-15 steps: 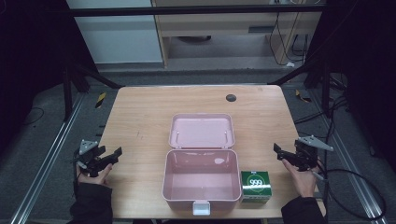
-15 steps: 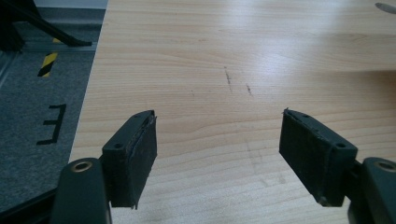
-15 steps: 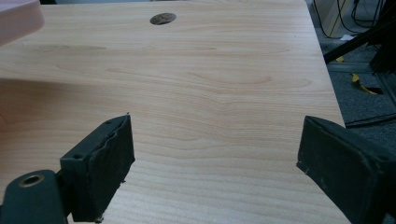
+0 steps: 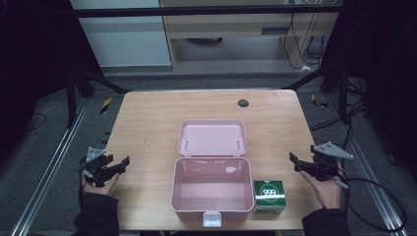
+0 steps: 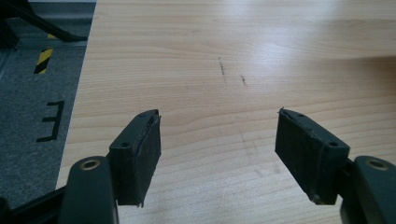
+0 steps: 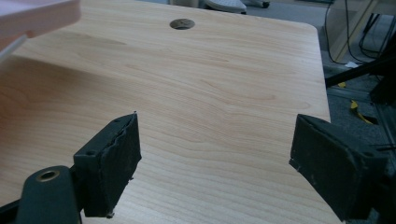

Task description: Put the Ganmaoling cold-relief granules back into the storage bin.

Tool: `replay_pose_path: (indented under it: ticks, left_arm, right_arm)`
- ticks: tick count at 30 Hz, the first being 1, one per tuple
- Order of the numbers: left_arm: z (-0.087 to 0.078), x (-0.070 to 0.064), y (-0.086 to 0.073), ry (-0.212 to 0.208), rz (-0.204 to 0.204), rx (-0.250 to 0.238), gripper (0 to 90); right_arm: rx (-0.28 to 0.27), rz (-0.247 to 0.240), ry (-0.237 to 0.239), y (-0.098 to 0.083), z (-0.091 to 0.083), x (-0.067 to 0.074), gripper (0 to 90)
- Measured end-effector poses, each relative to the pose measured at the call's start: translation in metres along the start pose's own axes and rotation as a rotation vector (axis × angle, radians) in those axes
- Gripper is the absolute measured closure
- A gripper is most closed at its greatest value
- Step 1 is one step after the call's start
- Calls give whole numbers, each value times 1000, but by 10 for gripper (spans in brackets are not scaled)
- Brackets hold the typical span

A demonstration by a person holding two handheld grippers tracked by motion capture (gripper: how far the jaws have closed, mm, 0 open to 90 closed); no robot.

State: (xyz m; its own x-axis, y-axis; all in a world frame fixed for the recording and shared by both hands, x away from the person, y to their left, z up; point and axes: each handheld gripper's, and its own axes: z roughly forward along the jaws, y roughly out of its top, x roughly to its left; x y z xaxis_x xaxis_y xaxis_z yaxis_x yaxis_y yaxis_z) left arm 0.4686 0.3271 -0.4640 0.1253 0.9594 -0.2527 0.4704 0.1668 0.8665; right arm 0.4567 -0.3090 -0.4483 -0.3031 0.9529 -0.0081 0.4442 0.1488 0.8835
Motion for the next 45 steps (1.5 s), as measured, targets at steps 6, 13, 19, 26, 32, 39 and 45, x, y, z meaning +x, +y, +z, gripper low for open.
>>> replay_pose_path:
  ticks: [6,13,19,26,32,39,45]
  left_arm:
    - [2,-2,-2,-3,19,27,305]
    - [2,-1,-2,13,14,26,304]
    - [1,-1,-2,19,21,27,306]
    - [2,-1,-3,17,29,46,307]
    - [3,-3,-5,14,42,58,307]
    - [4,-3,-5,7,48,69,304]
    - [5,-4,-6,4,54,76,301]
  right_arm:
    - [11,-39,62,13,-7,7,166]
    - [6,-101,102,34,-20,13,167]
    - [25,-168,129,53,-27,18,166]
    - [53,-238,199,73,-35,27,160]
    - [92,-315,261,85,-39,37,140]
    - [165,-422,339,90,-41,51,123]
    - [228,-494,404,87,-40,59,108]
